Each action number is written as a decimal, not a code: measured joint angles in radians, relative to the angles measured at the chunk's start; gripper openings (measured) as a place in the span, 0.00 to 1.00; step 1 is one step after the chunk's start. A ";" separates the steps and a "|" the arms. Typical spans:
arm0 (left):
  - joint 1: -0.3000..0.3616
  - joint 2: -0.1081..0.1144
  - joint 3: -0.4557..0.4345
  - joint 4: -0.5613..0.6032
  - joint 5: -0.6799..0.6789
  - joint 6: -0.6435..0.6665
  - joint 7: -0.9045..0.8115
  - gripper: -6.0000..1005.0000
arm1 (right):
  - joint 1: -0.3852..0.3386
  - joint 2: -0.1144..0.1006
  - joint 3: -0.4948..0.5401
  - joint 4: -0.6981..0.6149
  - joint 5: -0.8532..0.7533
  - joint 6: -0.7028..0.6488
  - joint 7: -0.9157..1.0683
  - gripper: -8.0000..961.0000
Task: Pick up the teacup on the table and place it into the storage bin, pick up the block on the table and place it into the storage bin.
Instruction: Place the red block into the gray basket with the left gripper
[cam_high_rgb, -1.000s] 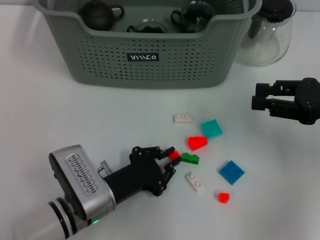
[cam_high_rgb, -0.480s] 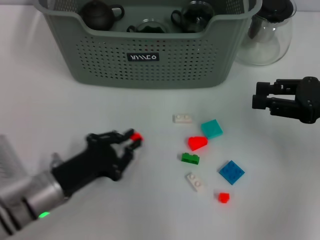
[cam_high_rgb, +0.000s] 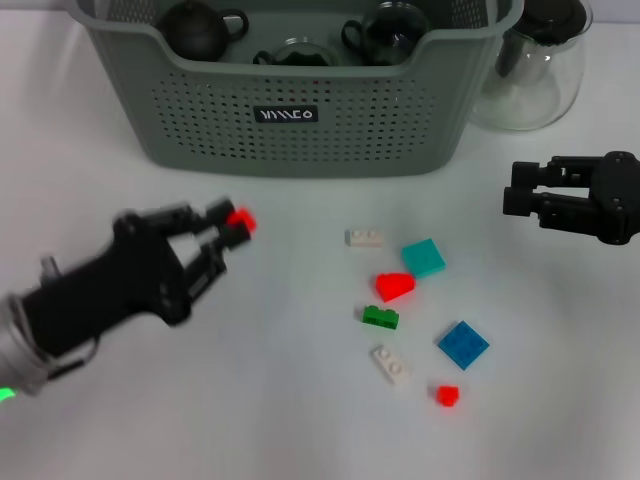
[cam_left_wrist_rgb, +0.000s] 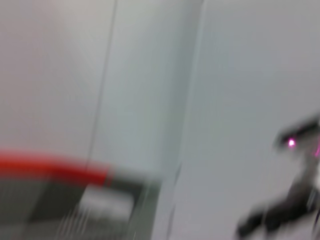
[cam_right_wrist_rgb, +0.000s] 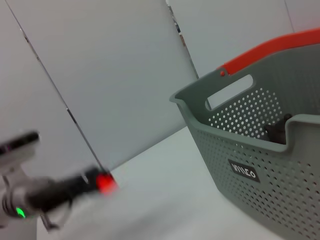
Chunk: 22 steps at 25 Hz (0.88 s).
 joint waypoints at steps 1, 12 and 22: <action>-0.021 0.006 -0.010 0.013 -0.021 0.062 -0.050 0.19 | 0.000 0.000 0.001 0.000 0.000 0.000 0.000 0.51; -0.430 0.124 -0.012 0.142 -0.279 -0.147 -0.814 0.20 | 0.009 0.000 -0.005 0.000 0.000 0.000 0.000 0.51; -0.564 0.140 0.876 0.489 0.024 -0.822 -1.496 0.20 | 0.014 0.000 -0.005 0.000 0.000 0.001 0.000 0.51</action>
